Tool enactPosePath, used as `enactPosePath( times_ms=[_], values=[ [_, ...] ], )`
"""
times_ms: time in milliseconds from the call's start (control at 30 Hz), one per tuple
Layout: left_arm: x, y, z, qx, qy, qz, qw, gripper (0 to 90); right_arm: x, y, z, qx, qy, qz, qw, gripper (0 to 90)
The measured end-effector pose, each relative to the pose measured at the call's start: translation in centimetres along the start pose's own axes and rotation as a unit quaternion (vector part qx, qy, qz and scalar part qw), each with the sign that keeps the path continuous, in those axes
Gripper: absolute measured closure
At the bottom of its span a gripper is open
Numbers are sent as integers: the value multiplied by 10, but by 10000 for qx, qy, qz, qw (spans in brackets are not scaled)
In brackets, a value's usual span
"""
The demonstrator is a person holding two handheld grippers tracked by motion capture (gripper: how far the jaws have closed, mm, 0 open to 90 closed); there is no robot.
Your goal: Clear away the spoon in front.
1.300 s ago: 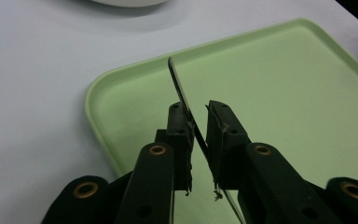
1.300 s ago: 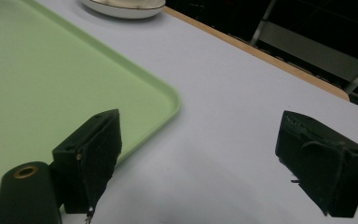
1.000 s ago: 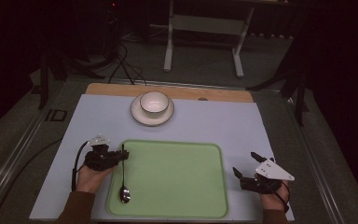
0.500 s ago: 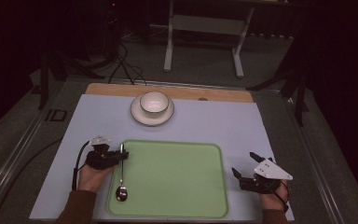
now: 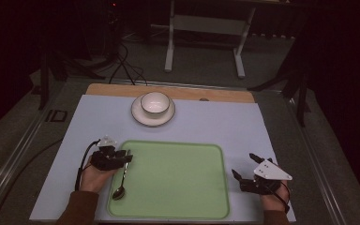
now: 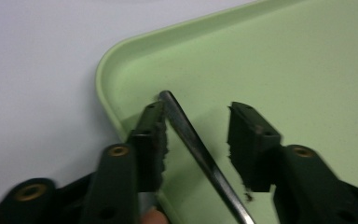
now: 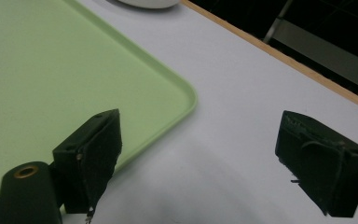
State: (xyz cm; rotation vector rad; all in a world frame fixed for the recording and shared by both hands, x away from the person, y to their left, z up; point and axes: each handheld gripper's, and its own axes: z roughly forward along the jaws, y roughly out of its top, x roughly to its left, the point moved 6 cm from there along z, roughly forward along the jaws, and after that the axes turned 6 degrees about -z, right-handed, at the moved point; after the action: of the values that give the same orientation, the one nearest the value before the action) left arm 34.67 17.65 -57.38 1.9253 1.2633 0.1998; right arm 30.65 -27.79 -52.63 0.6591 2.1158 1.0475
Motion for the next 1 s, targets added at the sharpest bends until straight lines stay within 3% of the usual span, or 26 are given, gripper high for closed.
enactPosePath(
  times_ms=[200, 467, 633, 700, 800, 833, 867, 933, 1000],
  values=[
    [-2, 4, -3, -171, 190, 164, 9995, 433, 0, 0, 0, 7, 5, -25, 10000, 141],
    [1, 10, -16, -580, 409, 125, 9974, 388, 0, 0, 0, 4, 4, -21, 10000, 141],
    [2, 14, -28, -921, 677, 227, 9932, 386, 0, 0, 0, -4, -3, -9, 10000, 141],
    [1, 16, -35, -1116, 819, 333, 9898, 385, -1, 0, 0, -21, -2, 4, 10000, 141],
    [0, 17, -40, -1245, 836, 372, 9880, 385, -1, 0, 0, -31, -3, 10, 10000, 141],
    [-1, 19, -44, -1378, 859, 416, 9859, 385, -1, 0, 0, -30, -6, 9, 10000, 141],
    [-1, 19, -44, -1378, 859, 416, 9859, 385, -1, 0, 0, -30, -6, 9, 10000, 141],
    [-4, 21, -51, -1553, 928, 554, 9819, 386, -1, 0, -1, -41, -12, 18, 10000, 141],
    [-4, 21, -53, -1594, 940, 580, 9810, 386, -1, 0, -1, -46, -10, 23, 10000, 141]
  ],
)
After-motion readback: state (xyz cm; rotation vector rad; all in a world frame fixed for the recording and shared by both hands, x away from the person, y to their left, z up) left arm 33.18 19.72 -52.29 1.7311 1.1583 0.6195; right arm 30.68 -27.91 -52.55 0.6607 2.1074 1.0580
